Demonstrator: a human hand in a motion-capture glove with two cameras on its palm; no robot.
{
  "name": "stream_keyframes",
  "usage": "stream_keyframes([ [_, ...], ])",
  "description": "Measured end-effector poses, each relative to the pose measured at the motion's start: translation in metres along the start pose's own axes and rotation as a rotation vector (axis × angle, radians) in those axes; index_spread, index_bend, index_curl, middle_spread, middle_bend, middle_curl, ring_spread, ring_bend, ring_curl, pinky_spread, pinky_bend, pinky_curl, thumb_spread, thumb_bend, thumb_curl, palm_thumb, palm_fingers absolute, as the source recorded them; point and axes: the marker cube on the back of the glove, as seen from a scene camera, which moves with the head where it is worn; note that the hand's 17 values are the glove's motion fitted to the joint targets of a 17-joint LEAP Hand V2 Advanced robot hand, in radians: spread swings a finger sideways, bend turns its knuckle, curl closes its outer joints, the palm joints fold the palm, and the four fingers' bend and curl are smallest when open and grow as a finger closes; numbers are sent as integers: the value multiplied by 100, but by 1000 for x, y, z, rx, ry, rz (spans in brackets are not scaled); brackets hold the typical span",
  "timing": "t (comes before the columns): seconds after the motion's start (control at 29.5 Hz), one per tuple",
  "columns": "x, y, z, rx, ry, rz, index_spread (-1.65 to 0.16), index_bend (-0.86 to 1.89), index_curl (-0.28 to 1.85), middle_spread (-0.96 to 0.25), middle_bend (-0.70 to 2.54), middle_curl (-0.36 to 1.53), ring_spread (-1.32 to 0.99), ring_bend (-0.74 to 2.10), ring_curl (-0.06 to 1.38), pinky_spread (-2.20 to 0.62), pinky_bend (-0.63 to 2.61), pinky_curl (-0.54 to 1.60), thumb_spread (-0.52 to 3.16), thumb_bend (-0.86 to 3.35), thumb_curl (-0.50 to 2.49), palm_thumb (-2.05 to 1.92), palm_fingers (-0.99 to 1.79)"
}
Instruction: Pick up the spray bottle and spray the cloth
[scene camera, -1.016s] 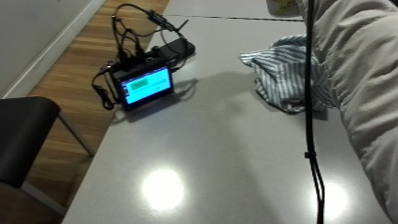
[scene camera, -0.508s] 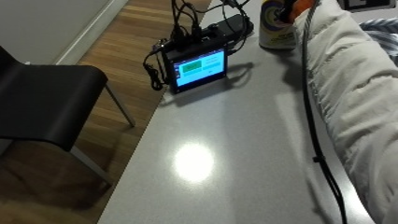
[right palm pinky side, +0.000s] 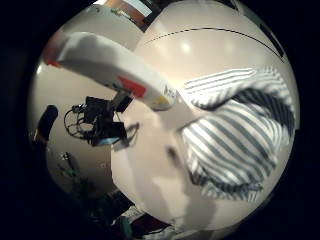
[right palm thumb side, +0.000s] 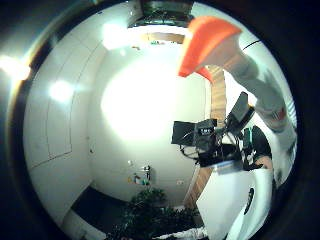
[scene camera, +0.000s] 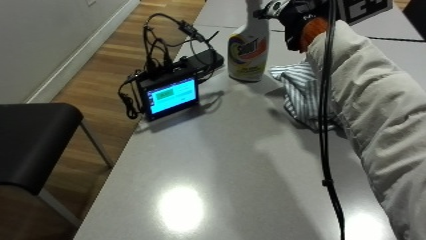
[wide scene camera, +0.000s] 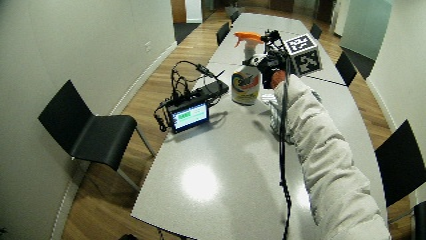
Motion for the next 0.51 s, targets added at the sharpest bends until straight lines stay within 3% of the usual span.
stream_keyframes([
  [0.17,-10,30,5,-139,-94,-16,-36,6,33,2,35,48,-10,26,41,5,18,29,86,2,63,124,-10],
  [0.3,-19,79,-22,-242,-128,-131,-37,9,30,5,34,47,-8,28,41,7,16,28,88,3,63,124,-9],
  [0.41,-7,136,-52,-272,-41,-282,-38,13,29,6,36,46,-6,30,41,9,15,27,90,3,63,124,-1],
  [0.51,30,205,-102,-158,237,-359,-37,23,32,7,36,45,-4,30,39,11,13,25,91,3,63,124,12],
])
